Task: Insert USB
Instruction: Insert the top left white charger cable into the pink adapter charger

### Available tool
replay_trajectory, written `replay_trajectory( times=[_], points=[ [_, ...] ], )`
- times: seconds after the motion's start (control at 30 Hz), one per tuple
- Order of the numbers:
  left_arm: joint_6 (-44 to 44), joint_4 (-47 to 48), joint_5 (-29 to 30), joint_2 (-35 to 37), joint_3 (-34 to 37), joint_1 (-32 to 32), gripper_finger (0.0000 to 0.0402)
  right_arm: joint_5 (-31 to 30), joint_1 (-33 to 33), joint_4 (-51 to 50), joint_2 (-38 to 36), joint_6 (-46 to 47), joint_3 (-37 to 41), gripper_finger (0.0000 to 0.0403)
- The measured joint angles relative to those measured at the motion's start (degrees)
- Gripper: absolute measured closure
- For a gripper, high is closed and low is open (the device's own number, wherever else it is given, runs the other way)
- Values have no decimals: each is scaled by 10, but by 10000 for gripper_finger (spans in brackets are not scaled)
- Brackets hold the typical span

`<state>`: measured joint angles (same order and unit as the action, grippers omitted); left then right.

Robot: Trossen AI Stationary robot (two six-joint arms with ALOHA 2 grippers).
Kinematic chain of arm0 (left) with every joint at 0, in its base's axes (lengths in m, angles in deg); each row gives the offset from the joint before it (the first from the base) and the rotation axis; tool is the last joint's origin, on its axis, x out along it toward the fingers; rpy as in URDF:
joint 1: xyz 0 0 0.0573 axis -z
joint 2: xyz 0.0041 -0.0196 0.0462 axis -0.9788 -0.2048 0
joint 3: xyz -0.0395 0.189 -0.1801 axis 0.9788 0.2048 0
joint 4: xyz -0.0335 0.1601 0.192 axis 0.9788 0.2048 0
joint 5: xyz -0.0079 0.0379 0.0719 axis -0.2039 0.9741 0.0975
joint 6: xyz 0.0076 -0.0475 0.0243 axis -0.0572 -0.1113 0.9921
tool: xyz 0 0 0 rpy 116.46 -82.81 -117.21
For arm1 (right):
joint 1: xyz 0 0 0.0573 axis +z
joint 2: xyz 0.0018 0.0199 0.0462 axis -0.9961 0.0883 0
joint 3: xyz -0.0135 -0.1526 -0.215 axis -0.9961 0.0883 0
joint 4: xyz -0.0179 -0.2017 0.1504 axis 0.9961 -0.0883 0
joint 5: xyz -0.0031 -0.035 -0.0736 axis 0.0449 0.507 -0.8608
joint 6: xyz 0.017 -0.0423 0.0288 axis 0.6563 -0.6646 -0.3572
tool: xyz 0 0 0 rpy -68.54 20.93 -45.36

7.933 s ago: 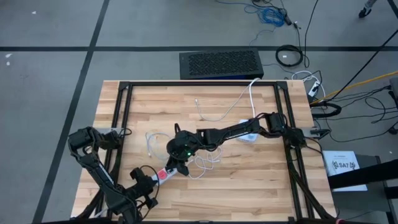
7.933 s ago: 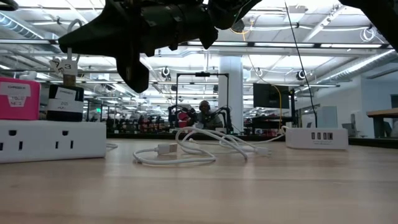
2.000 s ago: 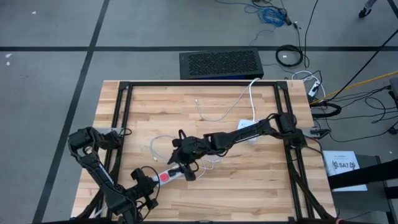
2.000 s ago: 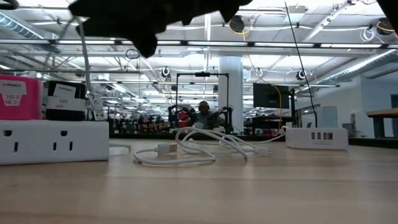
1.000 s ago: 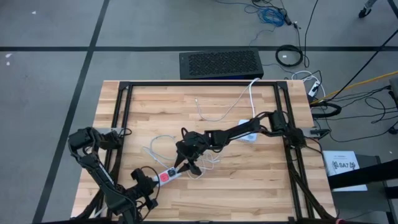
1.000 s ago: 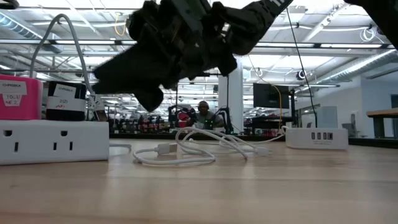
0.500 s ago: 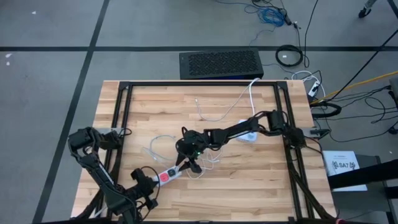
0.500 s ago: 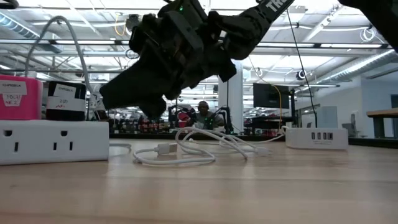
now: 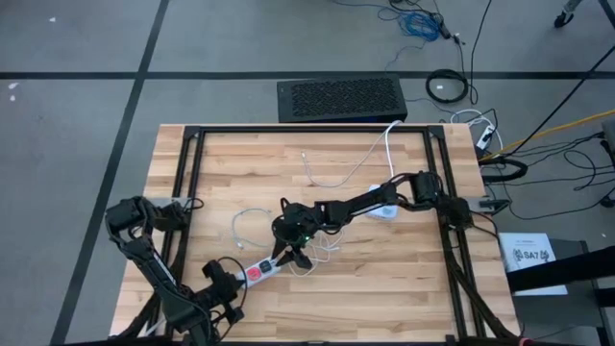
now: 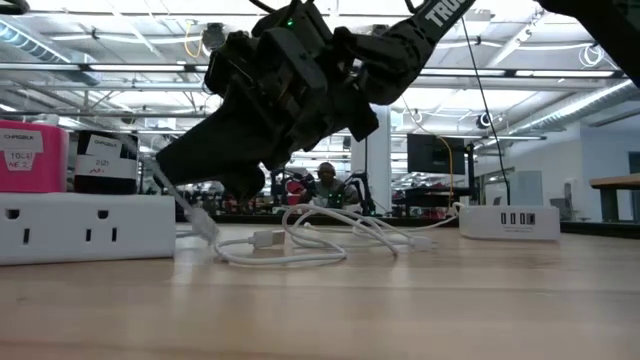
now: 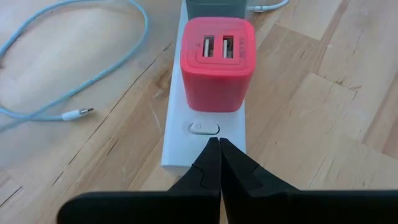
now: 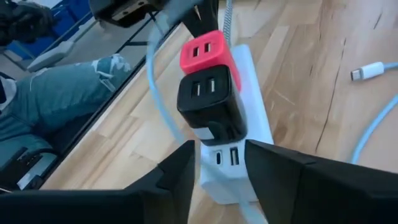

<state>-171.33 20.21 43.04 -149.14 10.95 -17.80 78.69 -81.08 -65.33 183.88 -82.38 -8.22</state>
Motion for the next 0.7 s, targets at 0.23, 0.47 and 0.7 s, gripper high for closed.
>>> replay_trajectory(
  times=[0.23,0.47,0.7],
  points=[
    [0,0,-1,0,0,0,400,0,0,-18,0,-11,0,390],
    [0,-1,-3,0,0,0,400,10,-2,-100,-33,-92,-2,354],
    [7,-4,-5,1,0,0,400,-176,17,-312,-43,-342,-85,276]
  ],
)
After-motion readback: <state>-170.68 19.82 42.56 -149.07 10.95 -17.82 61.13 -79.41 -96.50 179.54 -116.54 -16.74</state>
